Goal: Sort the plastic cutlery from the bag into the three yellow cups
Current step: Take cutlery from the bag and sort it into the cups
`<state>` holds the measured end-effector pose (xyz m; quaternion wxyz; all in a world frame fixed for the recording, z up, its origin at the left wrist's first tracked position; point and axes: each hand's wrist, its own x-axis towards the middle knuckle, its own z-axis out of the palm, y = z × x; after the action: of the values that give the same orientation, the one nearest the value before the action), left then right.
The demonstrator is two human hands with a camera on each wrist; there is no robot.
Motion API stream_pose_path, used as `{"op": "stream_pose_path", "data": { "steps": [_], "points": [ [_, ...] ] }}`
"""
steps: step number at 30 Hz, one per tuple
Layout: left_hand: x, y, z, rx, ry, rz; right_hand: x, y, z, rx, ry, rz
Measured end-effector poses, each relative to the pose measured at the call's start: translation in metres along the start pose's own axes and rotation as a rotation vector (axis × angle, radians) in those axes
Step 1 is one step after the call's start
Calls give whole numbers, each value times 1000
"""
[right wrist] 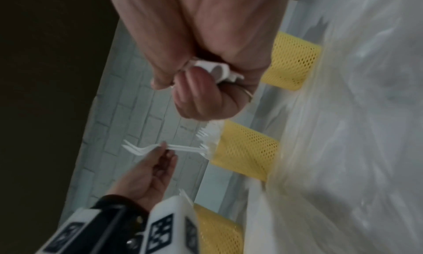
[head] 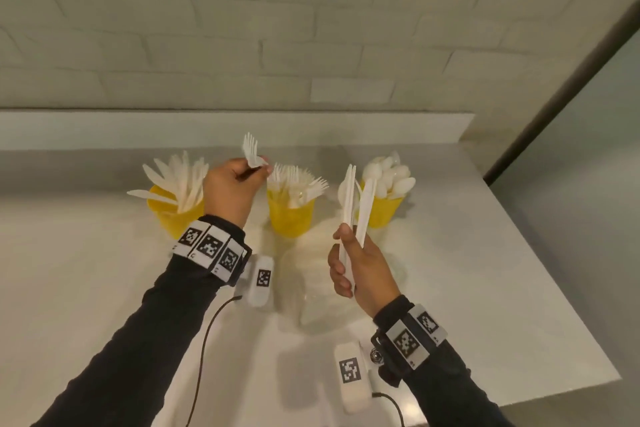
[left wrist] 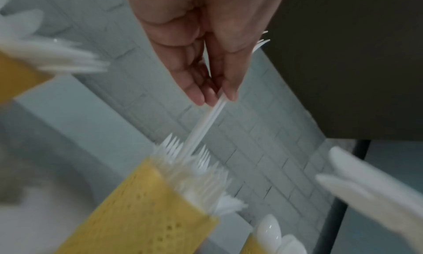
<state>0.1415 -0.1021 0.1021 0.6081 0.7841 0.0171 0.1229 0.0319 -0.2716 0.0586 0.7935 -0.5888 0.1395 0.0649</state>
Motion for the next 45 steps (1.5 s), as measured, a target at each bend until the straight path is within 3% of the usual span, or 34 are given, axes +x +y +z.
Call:
{"op": "stream_pose_path", "data": {
  "steps": [4,8,12,15,19,26,33,36,39,43,45],
  "points": [
    [7,-26,21,176,-23,-69,0,-4,-13,14,-32,-3],
    [6,-33,22,334,-184,-178,3,-3,-18,71,-77,25],
    [-12,-28,8,345,-79,-79,5,-5,-10,113,-131,40],
    [-36,-16,-3,207,-136,-33,7,-1,5,56,-156,15],
    [-62,-9,-18,-21,-294,-126,10,8,32,-62,-191,-21],
    [-73,-20,-58,-125,-244,-281,11,24,78,-185,-390,-85],
    [-78,-26,-84,-271,-190,-356,18,36,103,-221,-344,-69],
    [-71,-26,-92,-213,-169,-325,20,39,109,-208,-332,-62],
    [-47,-25,-116,-205,-34,-258,22,37,108,-160,-233,-4],
    [3,-20,-149,-3,219,10,22,36,98,-100,-192,74],
    [22,-20,-148,150,265,111,21,34,94,-68,-185,88]
  ]
}}
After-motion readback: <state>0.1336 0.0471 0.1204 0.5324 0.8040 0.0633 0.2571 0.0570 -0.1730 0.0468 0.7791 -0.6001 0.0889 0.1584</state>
